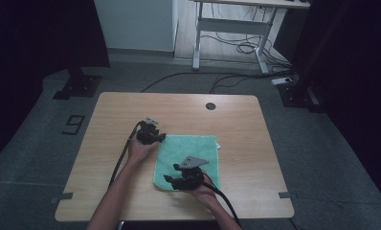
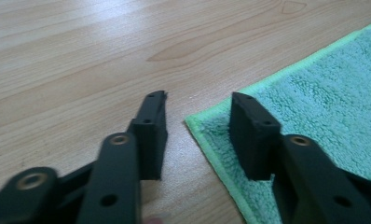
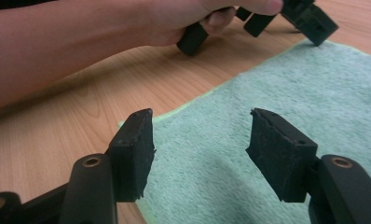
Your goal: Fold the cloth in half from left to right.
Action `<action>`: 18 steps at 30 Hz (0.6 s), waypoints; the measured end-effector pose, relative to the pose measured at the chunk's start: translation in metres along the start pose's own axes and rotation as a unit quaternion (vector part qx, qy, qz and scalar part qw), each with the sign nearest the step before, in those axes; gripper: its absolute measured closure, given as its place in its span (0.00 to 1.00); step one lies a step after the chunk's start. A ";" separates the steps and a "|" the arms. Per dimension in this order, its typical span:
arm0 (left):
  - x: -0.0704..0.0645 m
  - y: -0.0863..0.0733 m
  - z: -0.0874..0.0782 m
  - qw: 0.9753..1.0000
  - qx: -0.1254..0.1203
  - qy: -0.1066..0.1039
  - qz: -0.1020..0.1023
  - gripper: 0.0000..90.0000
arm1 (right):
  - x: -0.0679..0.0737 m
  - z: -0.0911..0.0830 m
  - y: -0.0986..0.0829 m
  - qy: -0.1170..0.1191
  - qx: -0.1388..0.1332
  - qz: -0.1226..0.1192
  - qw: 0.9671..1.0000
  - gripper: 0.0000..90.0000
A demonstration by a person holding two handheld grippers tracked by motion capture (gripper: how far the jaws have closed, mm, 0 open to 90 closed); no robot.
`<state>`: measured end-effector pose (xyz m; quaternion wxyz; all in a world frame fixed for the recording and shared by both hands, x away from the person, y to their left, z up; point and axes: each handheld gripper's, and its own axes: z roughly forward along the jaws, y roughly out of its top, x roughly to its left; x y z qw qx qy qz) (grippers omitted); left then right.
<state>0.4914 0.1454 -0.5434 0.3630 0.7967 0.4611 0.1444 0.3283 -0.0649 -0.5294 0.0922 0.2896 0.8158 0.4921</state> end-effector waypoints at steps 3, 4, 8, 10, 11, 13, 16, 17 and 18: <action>-0.003 0.000 0.000 1.000 0.004 0.004 0.002 0.76 | 0.004 0.003 0.000 0.006 0.004 -0.001 1.000 0.44; -0.003 0.000 -0.001 1.000 0.005 0.002 0.002 0.79 | 0.005 0.005 0.000 0.010 0.006 -0.002 1.000 0.44; -0.004 0.000 -0.002 1.000 0.012 0.001 0.000 0.89 | 0.013 0.008 -0.001 0.020 0.008 -0.008 1.000 0.44; -0.005 0.000 -0.003 1.000 0.015 -0.001 -0.001 0.92 | 0.017 0.010 0.000 0.027 0.009 -0.011 1.000 0.44; -0.005 0.000 -0.003 1.000 0.016 -0.002 -0.001 0.93 | 0.019 0.012 0.000 0.030 0.011 -0.013 0.999 0.45; -0.006 0.000 -0.003 1.000 0.016 -0.001 -0.001 0.95 | 0.025 0.016 -0.001 0.035 0.014 -0.018 0.999 0.46; -0.006 0.000 -0.002 1.000 0.015 -0.001 -0.002 0.96 | 0.031 0.022 -0.002 0.041 0.021 -0.029 0.999 0.50; -0.006 0.000 -0.002 1.000 0.015 -0.001 -0.003 0.96 | 0.033 0.024 -0.003 0.041 0.024 -0.033 0.998 0.53; -0.006 0.000 -0.002 1.000 0.015 -0.001 -0.004 0.96 | 0.035 0.026 -0.003 0.042 0.026 -0.036 0.998 0.57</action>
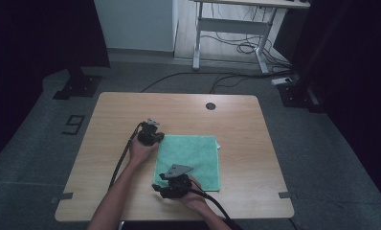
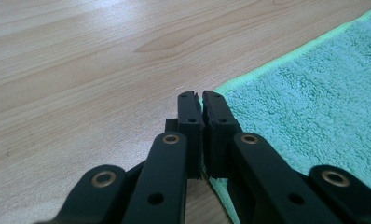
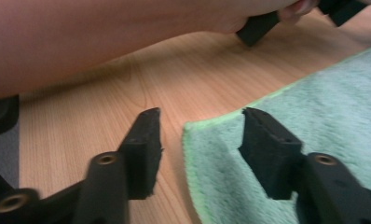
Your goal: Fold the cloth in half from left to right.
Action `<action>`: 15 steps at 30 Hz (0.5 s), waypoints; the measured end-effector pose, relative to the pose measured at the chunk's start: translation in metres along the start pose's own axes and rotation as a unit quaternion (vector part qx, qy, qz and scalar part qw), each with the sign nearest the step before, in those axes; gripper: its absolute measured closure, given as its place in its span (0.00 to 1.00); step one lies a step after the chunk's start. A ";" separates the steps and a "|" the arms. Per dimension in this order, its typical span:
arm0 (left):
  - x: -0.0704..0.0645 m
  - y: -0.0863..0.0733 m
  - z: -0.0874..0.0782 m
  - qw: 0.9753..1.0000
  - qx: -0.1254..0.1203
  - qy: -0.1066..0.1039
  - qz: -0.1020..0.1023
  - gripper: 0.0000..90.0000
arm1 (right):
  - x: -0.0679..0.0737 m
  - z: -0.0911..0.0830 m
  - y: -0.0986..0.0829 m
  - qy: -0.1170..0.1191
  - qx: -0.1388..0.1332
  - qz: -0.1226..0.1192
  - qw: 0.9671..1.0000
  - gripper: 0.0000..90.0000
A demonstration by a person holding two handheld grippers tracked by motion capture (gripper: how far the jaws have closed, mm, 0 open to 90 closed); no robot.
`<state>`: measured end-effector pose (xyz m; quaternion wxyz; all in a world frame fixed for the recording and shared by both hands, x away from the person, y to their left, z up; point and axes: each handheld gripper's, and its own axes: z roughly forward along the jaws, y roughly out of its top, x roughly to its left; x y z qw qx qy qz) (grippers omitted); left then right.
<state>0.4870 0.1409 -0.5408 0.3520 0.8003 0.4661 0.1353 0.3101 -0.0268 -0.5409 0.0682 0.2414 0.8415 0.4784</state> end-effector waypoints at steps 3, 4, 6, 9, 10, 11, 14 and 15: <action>0.000 0.000 0.000 1.000 -0.001 0.001 -0.003 0.96 | 0.004 0.007 -0.001 0.015 0.011 -0.011 1.000 0.69; -0.001 0.000 0.000 1.000 0.000 0.001 -0.002 0.96 | 0.005 0.009 -0.001 0.017 0.016 -0.012 1.000 0.73; -0.001 0.000 0.000 1.000 0.000 0.002 -0.003 0.96 | 0.006 0.014 -0.002 0.003 0.033 -0.012 0.999 0.79; -0.001 0.000 0.000 1.000 0.001 0.003 -0.002 0.97 | 0.005 0.017 -0.002 -0.007 0.036 -0.008 0.999 0.89; -0.001 0.000 0.000 1.000 0.001 0.003 -0.002 0.97 | 0.005 0.017 -0.002 -0.009 0.038 -0.009 0.999 0.91; -0.001 0.000 0.000 1.000 0.002 0.003 -0.002 0.97 | 0.006 0.017 -0.002 -0.010 0.042 -0.010 0.999 0.93; -0.001 0.000 0.000 1.000 0.002 0.003 -0.002 0.97 | 0.006 0.018 -0.002 -0.011 0.050 -0.011 0.999 0.97; -0.001 0.000 0.000 1.000 0.003 0.003 -0.002 0.97 | 0.006 0.018 -0.002 -0.010 0.050 -0.011 0.999 0.97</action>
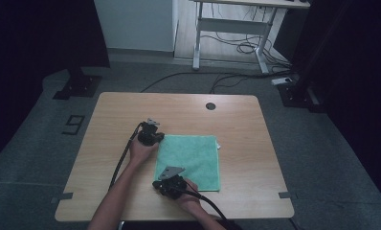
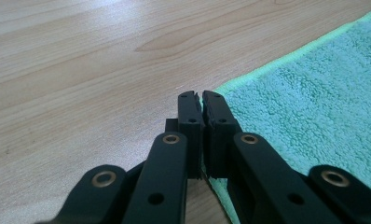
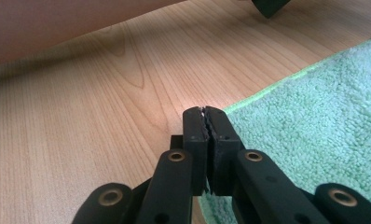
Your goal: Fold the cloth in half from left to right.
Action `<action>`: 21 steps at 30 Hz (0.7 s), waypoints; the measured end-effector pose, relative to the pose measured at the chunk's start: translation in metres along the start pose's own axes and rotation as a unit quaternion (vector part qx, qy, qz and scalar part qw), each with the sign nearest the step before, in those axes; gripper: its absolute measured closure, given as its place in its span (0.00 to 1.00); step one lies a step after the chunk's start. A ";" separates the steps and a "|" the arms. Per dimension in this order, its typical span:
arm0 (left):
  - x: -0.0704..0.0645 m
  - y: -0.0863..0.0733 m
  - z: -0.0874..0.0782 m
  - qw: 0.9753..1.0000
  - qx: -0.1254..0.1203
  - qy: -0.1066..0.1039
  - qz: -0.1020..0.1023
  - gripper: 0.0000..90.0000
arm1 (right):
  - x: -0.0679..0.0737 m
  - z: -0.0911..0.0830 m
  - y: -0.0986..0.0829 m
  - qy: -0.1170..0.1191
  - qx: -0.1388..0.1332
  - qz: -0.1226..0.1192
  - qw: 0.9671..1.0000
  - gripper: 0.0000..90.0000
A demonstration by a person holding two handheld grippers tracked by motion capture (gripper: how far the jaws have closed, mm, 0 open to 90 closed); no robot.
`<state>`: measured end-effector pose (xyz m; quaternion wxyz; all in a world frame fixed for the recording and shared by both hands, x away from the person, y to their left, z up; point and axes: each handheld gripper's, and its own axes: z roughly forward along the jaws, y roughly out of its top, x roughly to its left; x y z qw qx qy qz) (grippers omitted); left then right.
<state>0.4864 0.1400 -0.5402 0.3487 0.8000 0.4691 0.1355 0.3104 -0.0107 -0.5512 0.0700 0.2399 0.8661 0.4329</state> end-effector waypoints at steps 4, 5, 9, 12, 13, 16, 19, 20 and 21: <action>0.000 0.001 -0.002 1.000 0.000 0.000 -0.001 0.97 | -0.002 -0.002 -0.001 0.006 -0.010 0.013 1.000 0.98; 0.000 0.001 -0.003 1.000 -0.001 -0.002 -0.002 0.97 | -0.002 -0.003 -0.001 0.008 -0.013 0.015 1.000 0.98; -0.002 0.004 -0.010 1.000 -0.011 -0.003 0.000 0.97 | -0.003 -0.006 -0.001 0.012 -0.019 0.018 1.000 0.98; -0.003 0.006 -0.015 1.000 -0.017 -0.006 0.002 0.97 | -0.002 -0.009 0.000 0.011 -0.025 0.019 0.999 0.98; -0.004 0.007 -0.016 1.000 -0.018 -0.006 0.002 0.97 | -0.002 -0.010 0.000 0.013 -0.026 0.019 0.999 0.98; -0.004 0.008 -0.020 1.000 -0.024 -0.012 -0.002 0.98 | -0.002 -0.013 0.001 0.014 -0.033 0.018 0.999 0.98; -0.004 0.009 -0.023 0.999 -0.030 -0.017 -0.006 0.97 | -0.002 -0.015 0.001 0.016 -0.038 0.020 0.999 0.98; -0.004 0.010 -0.024 0.999 -0.031 -0.017 -0.005 0.98 | -0.003 -0.016 0.001 0.017 -0.040 0.020 0.999 0.98; -0.004 0.010 -0.025 0.999 -0.032 -0.019 -0.005 0.98 | -0.003 -0.016 0.002 0.017 -0.041 0.020 0.999 0.98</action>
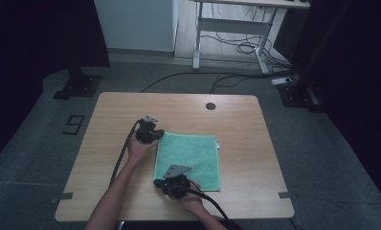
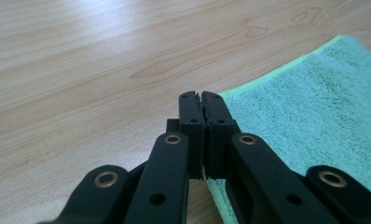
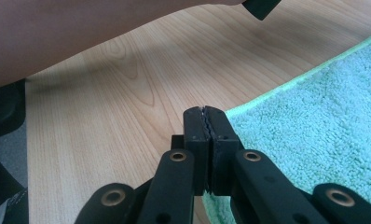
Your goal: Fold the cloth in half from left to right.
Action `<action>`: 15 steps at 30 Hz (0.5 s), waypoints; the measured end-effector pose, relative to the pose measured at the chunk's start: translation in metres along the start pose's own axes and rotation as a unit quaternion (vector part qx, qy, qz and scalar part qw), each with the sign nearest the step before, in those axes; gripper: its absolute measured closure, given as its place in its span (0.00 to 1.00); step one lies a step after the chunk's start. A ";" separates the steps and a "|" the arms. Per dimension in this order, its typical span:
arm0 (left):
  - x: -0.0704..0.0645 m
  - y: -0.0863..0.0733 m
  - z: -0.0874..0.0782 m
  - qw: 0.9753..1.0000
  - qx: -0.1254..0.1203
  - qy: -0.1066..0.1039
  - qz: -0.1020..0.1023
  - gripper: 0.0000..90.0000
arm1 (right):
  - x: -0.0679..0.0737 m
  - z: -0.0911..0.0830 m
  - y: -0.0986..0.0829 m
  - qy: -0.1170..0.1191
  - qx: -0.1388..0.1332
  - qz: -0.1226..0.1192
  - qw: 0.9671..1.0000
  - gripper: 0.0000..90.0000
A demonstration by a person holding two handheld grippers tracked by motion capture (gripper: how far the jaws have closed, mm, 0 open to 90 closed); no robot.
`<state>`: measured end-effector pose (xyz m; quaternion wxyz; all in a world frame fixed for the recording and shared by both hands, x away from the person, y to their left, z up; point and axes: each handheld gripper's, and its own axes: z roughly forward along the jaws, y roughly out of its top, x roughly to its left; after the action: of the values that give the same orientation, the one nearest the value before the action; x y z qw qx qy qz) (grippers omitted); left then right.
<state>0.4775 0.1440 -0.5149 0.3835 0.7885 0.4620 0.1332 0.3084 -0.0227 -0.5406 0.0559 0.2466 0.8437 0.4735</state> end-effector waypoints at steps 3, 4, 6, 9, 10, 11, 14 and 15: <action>-0.001 0.001 -0.003 1.000 -0.004 -0.003 -0.001 0.98 | 0.000 -0.001 0.001 0.000 0.000 -0.002 1.000 0.98; -0.001 0.002 -0.004 1.000 -0.005 -0.004 -0.001 0.98 | 0.000 -0.001 0.001 0.000 -0.002 -0.002 1.000 0.98; -0.002 0.003 -0.007 1.000 -0.009 -0.005 -0.001 0.98 | 0.001 -0.001 0.002 0.000 -0.005 -0.002 1.000 0.98; -0.002 0.005 -0.011 1.000 -0.013 -0.005 0.001 0.98 | 0.002 -0.003 0.003 0.001 -0.008 -0.005 1.000 0.98; -0.002 0.005 -0.013 1.000 -0.014 -0.007 0.000 0.98 | 0.003 -0.003 0.004 0.001 -0.009 -0.006 1.000 0.98; -0.002 0.006 -0.014 1.000 -0.015 -0.007 0.000 0.98 | 0.003 -0.003 0.004 0.001 -0.009 -0.007 1.000 0.98; -0.002 0.007 -0.018 1.000 -0.020 -0.007 -0.003 0.98 | 0.005 -0.003 0.006 0.003 -0.013 -0.008 1.000 0.98; -0.003 0.008 -0.020 1.000 -0.022 -0.007 -0.002 0.98 | 0.005 -0.003 0.007 0.004 -0.016 -0.009 1.000 0.98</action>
<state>0.4695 0.1494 -0.4951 0.4042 0.7797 0.4581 0.1372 0.3054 -0.0193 -0.5320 0.0605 0.2359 0.8384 0.4877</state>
